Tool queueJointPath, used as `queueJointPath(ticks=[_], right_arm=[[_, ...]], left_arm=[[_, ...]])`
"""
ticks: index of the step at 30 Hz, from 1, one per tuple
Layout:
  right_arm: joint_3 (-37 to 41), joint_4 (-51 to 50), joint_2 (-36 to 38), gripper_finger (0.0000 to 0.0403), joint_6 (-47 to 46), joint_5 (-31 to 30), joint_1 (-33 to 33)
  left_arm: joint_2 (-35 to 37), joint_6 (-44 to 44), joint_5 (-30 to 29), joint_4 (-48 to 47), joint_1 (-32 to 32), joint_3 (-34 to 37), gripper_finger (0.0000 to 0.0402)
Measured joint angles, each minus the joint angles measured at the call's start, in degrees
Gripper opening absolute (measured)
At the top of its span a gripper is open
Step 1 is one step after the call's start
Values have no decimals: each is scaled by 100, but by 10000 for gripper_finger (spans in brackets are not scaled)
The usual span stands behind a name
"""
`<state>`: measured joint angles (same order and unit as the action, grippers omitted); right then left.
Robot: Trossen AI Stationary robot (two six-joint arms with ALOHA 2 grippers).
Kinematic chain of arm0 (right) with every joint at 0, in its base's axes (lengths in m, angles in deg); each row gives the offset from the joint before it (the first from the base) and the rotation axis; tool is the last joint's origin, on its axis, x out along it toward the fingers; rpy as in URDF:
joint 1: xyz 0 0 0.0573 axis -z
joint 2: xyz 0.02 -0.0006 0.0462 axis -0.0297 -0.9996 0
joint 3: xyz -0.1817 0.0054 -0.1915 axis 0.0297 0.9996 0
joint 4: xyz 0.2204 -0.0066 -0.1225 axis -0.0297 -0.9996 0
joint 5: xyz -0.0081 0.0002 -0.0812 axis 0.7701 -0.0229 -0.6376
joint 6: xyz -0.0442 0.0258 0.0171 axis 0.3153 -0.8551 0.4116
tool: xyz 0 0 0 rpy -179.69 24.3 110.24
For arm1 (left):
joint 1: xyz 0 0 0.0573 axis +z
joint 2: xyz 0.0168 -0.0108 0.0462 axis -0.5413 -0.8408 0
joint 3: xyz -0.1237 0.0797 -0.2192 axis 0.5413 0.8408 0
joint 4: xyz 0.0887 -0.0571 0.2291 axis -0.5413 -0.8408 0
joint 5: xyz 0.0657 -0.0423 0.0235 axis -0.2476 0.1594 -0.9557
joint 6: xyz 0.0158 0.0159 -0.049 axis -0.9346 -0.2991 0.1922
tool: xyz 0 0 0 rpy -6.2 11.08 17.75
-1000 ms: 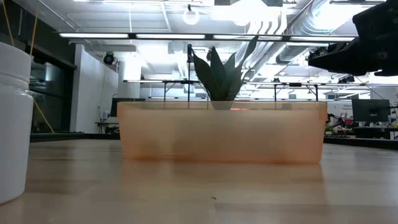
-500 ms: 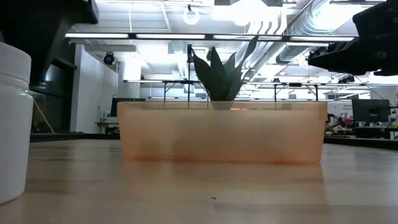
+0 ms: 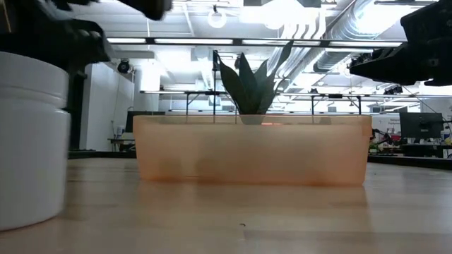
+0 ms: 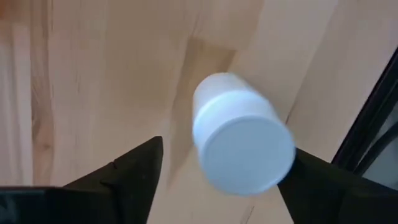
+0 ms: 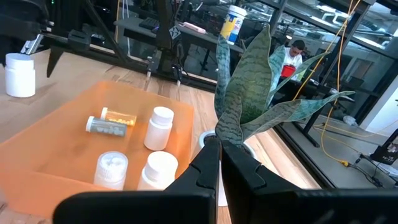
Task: Pick and place pill bottles into a basket
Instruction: Put the white pill bottle into the orange bin
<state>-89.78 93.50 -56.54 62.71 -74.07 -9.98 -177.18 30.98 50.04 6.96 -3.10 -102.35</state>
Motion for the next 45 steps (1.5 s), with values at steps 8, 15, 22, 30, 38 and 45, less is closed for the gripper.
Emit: queueJointPath(ticks=[8, 15, 22, 30, 38, 45], right_arm=[[2, -4, 0, 7, 2, -4, -2], [0, -2, 0, 7, 2, 0, -1], [0, -2, 0, 7, 2, 0, -2], [0, -2, 0, 7, 2, 2, -2], [2, -4, 0, 7, 2, 4, -2], [1, -33, 0, 7, 2, 4, -1]], left_arm=[[0, -57, 24, 254, 97, -4, 290], [0, -394, -11, 491, 105, -4, 287], [0, -582, 135, 322, 119, -4, 272], [0, -1571, 309, -260, 764, -409, 201], [0, -2924, 319, -947, 1575, -1444, 209], [9, -3561, -135, -860, 2203, -2000, 212]])
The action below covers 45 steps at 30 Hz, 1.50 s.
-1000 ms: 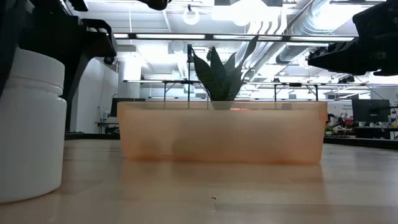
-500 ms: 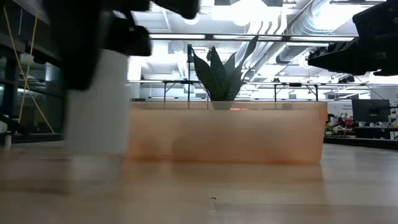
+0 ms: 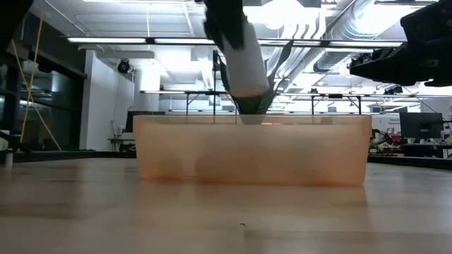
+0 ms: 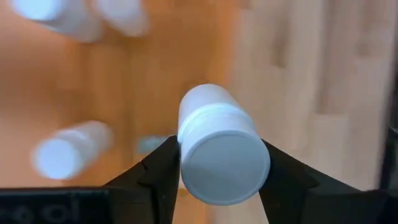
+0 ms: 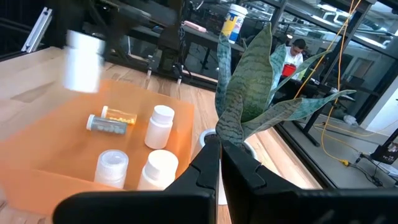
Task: Pick and place pill bottles into a basket
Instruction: Put the white pill bottle into the orange bin, then return to Home Position
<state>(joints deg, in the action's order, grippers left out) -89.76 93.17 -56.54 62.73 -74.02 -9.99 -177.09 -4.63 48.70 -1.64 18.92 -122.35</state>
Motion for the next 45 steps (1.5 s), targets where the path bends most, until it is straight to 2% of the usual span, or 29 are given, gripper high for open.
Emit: queueJointPath(ticks=[6, 12, 16, 27, 31, 35, 38, 42, 45], right_arm=[[1, -12, 2, 7, 0, 0, 0], [-1, -33, 0, 7, 17, -2, -1], [-1, -35, 0, 7, 17, -2, -1], [-1, -33, 0, 7, 19, -2, 1], [0, -35, 0, 7, 18, -2, 1], [0, -42, 0, 7, 17, -2, 1], [-1, -96, 0, 7, -9, -2, -1], [-1, -175, -6, 7, -21, -1, 0], [0, -187, -7, 7, -147, 24, -1]], left_arm=[[-124, -403, -1, 133, 558, 209, 204], [-109, -757, 467, 980, 777, 758, 219], [-113, -868, 451, 1238, 794, 985, 220], [-111, -850, 422, 1482, 789, 977, 299], [-111, -902, 143, 1209, 787, 846, 309], [59, -834, -141, 624, 737, 398, 289], [325, -738, -726, 534, 519, 453, 255], [896, -681, -1718, 720, 120, 888, 201], [1527, -475, -2291, 1139, 27, 1643, 164]])
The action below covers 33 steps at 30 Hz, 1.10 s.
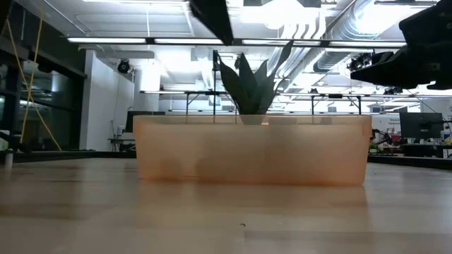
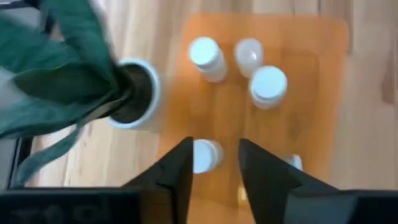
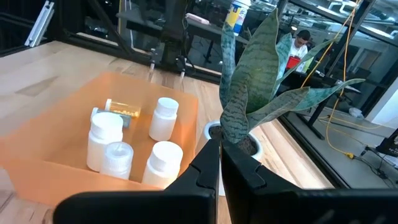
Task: Pick and place pill bottles into a basket
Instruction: Return to Home Position
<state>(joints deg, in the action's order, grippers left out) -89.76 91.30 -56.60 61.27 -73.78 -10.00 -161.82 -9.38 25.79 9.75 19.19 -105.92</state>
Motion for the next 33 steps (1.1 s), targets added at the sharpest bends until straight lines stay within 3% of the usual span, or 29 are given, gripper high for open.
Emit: queueJointPath(ticks=[5, 14, 17, 20, 25, 29, 33], right_arm=[[-1, -2, 5, 7, -56, 6, 0], [-1, -6, 4, 7, -148, -4, 0], [0, -7, 4, 7, -202, -4, 2], [-1, -8, 5, 7, -276, -4, 2], [-1, -30, 4, 7, -553, -4, 1], [1, -32, 4, 7, -753, -4, 1], [0, 9, 4, 7, -726, 1, 2]], left_arm=[[1279, 81, -14, 1520, 6, 1918, 114], [4088, 135, -532, 5461, -272, 6444, 53], [5041, 144, -619, 6364, -508, 7669, 39], [6130, 232, -749, 6407, -761, 8335, 30], [7958, -314, -1087, 5755, -1125, 8599, 40], [9207, -1014, -992, 5604, -1139, 8830, 54], [10126, -1609, -501, 5706, -889, 9135, 38]])
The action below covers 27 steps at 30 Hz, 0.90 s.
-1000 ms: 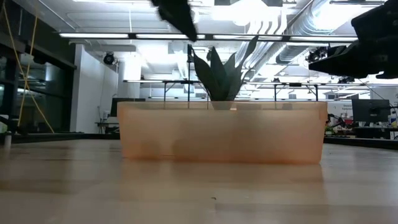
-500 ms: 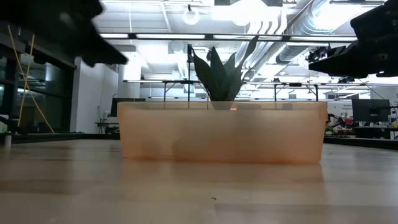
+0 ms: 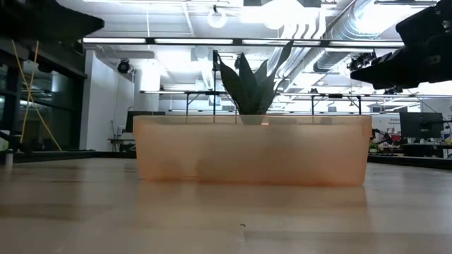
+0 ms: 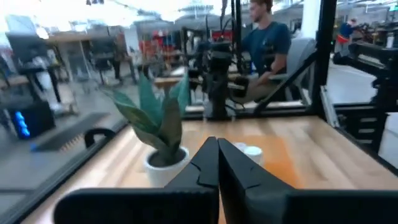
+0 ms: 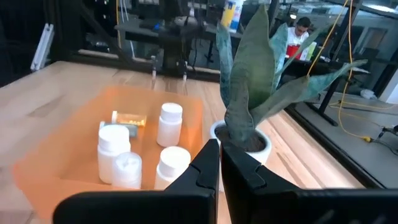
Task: Pick and place pill bottles into a basket
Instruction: Return to Home Position
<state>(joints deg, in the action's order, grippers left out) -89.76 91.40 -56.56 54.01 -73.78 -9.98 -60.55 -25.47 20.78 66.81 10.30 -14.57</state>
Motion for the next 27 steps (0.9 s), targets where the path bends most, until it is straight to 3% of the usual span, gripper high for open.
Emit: queueJointPath(ticks=[5, 7, 10, 20, 24, 27], right_arm=[[-2, 340, 0, 7, -443, 10, 8], [0, 339, 4, 7, -537, 70, 46], [-1, 363, 2, 7, -359, 562, 194], [-2, 673, 4, 7, -736, 1749, 1262], [-1, 590, 17, 7, -1078, 2609, 1433], [-2, 601, 35, 7, -1051, 2771, 1436]], left_arm=[[415, -271, 211, -555, 617, 131, 22], [401, -307, 596, -632, 880, 129, 24], [405, -541, 1387, -480, 1277, 113, 38], [403, -262, 2449, -933, 2562, 109, 22], [401, 35, 2558, -1548, 3001, 112, 46], [407, 231, 3154, -1454, 3239, 217, 60]])
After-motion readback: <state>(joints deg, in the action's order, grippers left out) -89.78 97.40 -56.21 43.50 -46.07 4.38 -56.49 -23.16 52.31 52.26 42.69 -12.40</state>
